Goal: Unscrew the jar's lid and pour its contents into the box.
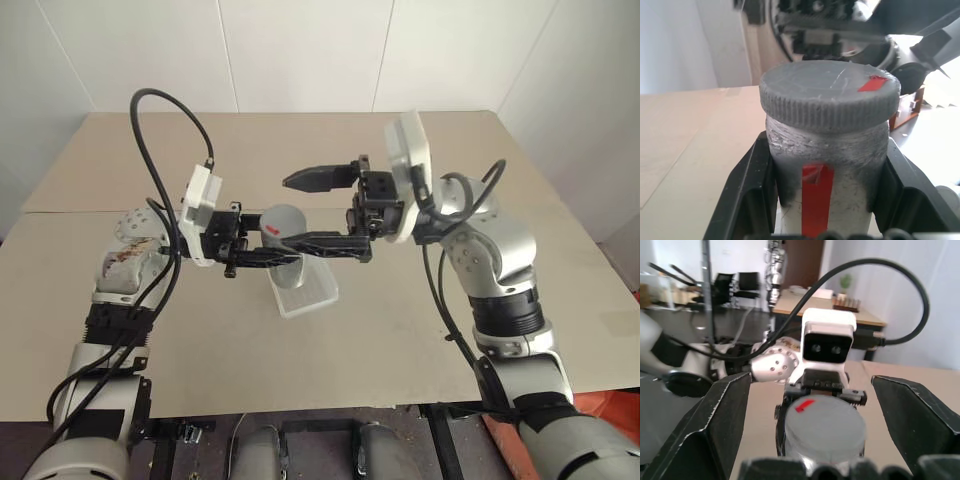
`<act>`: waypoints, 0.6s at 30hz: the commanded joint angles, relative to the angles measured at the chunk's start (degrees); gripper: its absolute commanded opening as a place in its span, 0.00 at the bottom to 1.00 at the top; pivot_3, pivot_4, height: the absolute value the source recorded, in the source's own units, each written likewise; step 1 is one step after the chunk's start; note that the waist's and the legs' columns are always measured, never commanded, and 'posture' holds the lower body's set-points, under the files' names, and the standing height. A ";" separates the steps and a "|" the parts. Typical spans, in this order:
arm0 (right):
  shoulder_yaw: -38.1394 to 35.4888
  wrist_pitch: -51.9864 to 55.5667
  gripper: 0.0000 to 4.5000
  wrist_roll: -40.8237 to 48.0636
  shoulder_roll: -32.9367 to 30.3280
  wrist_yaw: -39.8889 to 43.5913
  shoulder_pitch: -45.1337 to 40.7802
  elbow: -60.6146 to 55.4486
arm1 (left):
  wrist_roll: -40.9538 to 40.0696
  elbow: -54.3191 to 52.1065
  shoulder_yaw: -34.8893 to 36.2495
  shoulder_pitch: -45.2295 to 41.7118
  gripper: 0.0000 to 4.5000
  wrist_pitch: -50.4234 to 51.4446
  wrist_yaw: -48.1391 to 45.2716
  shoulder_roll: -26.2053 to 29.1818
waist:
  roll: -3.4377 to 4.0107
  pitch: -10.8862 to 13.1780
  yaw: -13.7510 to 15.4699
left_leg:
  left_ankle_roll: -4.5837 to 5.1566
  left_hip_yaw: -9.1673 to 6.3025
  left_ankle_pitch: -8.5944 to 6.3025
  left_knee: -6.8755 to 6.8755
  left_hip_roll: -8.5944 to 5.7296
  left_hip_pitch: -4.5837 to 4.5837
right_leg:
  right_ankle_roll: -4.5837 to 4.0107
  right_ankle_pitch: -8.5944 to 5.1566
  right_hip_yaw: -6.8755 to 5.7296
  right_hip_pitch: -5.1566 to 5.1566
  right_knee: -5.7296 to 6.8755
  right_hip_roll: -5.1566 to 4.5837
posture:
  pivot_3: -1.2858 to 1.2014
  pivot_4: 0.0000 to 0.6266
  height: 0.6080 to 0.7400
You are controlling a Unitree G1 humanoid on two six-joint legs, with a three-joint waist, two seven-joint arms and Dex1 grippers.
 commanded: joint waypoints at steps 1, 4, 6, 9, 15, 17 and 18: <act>3.32 1.69 1.00 -3.86 1.72 -6.84 -1.09 -4.05 | 0.07 -0.34 0.80 -1.30 0.45 -1.34 0.75 -0.89 | 0.00 0.00 -0.02 | 0.00 0.00 0.00 0.00 0.00 0.00 | 0.00 0.00 0.00 0.00 0.00 0.00 | 0.52 0.24 1.00; 5.73 1.78 1.00 -8.37 4.06 -12.52 -2.04 -2.06 | 0.19 -0.53 0.78 -1.45 0.45 -1.30 0.93 -1.64 | 0.00 0.00 0.00 | 0.00 0.00 0.00 0.00 -0.01 0.00 | 0.00 0.00 0.00 0.00 0.01 0.00 | 0.52 0.24 1.00; 6.31 2.47 1.00 -9.66 4.84 -14.32 -2.44 -0.98 | 0.14 -0.73 0.88 -1.51 0.45 -1.11 1.16 -1.89 | 0.00 0.00 0.01 | 0.00 0.01 0.00 0.00 -0.01 0.00 | 0.00 0.00 0.00 0.00 0.00 0.00 | 0.52 0.24 1.00; 4.95 3.60 1.00 -9.21 5.08 -15.40 -2.71 0.13 | -0.12 -1.47 1.14 -0.81 0.45 -0.99 0.99 -1.58 | 0.00 0.00 0.15 | 0.01 0.01 0.00 0.00 -0.02 -0.01 | 0.00 0.00 0.00 0.01 0.00 -0.01 | 0.52 0.24 1.00; 2.26 4.17 1.00 -8.04 1.99 -14.00 -1.84 0.52 | -0.63 -2.67 1.99 0.73 0.45 -0.44 0.68 0.02 | 0.00 0.00 0.06 | 0.03 0.00 -0.02 0.00 -0.01 -0.02 | 0.00 0.00 0.00 0.02 -0.02 0.00 | 0.52 0.24 1.00; 1.02 4.02 1.00 -7.45 0.25 -13.43 -1.68 1.10 | -0.97 -3.19 2.30 1.03 0.45 0.13 0.38 1.02 | 0.00 0.00 0.04 | 0.03 0.00 -0.02 0.00 -0.01 -0.02 | 0.00 0.00 0.00 0.01 -0.02 0.00 | 0.52 0.24 1.00; 0.60 3.81 1.00 -7.19 -0.60 -13.10 -1.60 1.35 | -1.10 -3.33 2.46 1.13 0.45 0.35 0.18 1.45 | 0.00 0.00 0.03 | 0.03 -0.01 -0.02 0.00 0.00 -0.02 | 0.00 0.00 -0.01 0.01 -0.02 0.00 | 0.52 0.24 1.00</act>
